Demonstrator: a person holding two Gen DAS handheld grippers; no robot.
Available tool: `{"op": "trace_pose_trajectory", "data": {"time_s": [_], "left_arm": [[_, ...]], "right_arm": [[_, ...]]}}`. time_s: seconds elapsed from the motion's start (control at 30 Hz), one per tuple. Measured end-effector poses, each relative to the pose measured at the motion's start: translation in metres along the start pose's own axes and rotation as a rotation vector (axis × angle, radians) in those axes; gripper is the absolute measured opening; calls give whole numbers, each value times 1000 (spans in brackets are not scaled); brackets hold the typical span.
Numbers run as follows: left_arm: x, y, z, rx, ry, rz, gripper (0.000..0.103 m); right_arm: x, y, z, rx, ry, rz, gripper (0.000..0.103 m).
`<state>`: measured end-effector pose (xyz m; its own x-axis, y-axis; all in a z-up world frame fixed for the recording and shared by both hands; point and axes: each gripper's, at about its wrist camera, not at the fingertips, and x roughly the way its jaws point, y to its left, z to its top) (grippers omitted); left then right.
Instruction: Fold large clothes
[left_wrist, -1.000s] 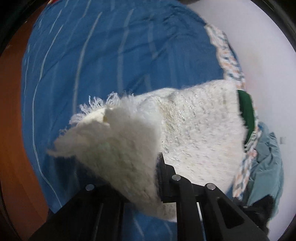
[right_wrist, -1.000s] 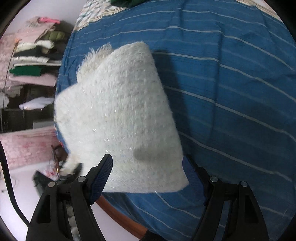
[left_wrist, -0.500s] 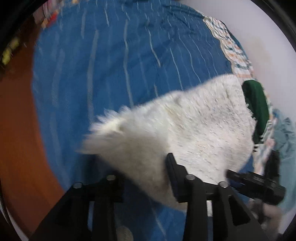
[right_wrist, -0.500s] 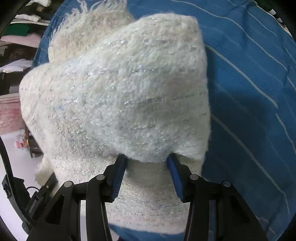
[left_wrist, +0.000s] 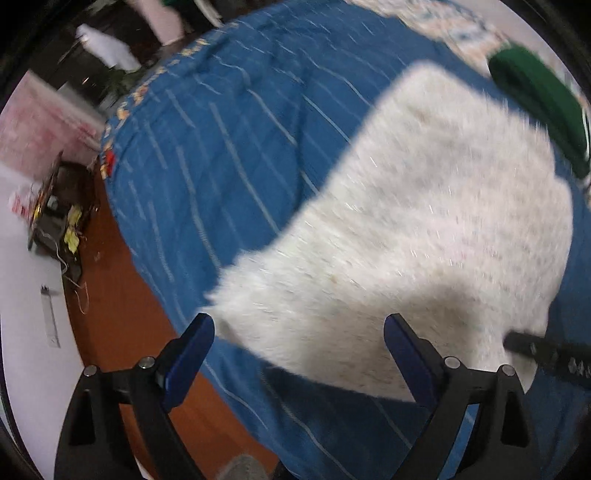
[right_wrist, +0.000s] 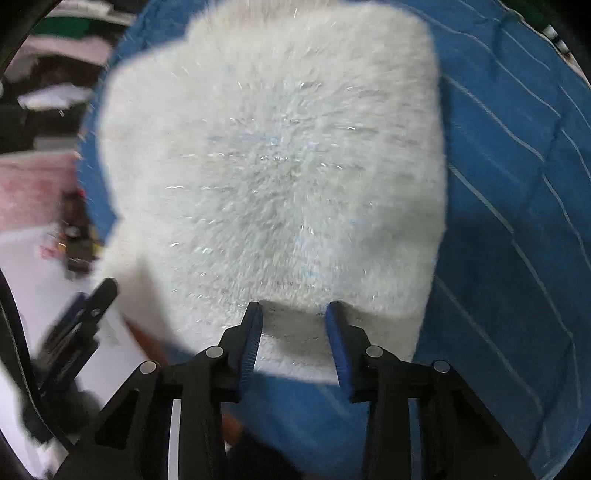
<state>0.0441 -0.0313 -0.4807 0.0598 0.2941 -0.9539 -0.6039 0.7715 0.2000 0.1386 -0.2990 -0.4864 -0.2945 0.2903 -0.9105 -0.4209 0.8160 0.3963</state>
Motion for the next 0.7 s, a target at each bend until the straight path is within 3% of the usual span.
{"op": "trace_pose_trajectory", "data": {"time_s": [0.23, 0.37, 0.47, 0.57, 0.6, 0.63, 0.7], "left_arm": [[3, 0, 4, 24, -12, 34, 94], [-1, 7, 5, 4, -14, 33, 94], [-5, 15, 0, -43, 0, -6, 94], [-9, 36, -11, -149, 20, -108, 94], [-9, 41, -14, -179, 28, -131, 94], [-8, 49, -19, -230, 40, -169, 94], [-2, 58, -26, -306, 59, -237, 94]], "right_arm": [[18, 12, 32, 43, -35, -64, 35], [19, 21, 29, 21, -54, -61, 35], [7, -1, 22, 45, -33, 9, 37], [-12, -20, 18, 68, -37, 193, 39], [-21, -30, 13, 78, -60, 269, 44], [-30, -41, 9, 92, -90, 329, 56], [-43, -65, 3, 129, -150, 378, 73]]}}
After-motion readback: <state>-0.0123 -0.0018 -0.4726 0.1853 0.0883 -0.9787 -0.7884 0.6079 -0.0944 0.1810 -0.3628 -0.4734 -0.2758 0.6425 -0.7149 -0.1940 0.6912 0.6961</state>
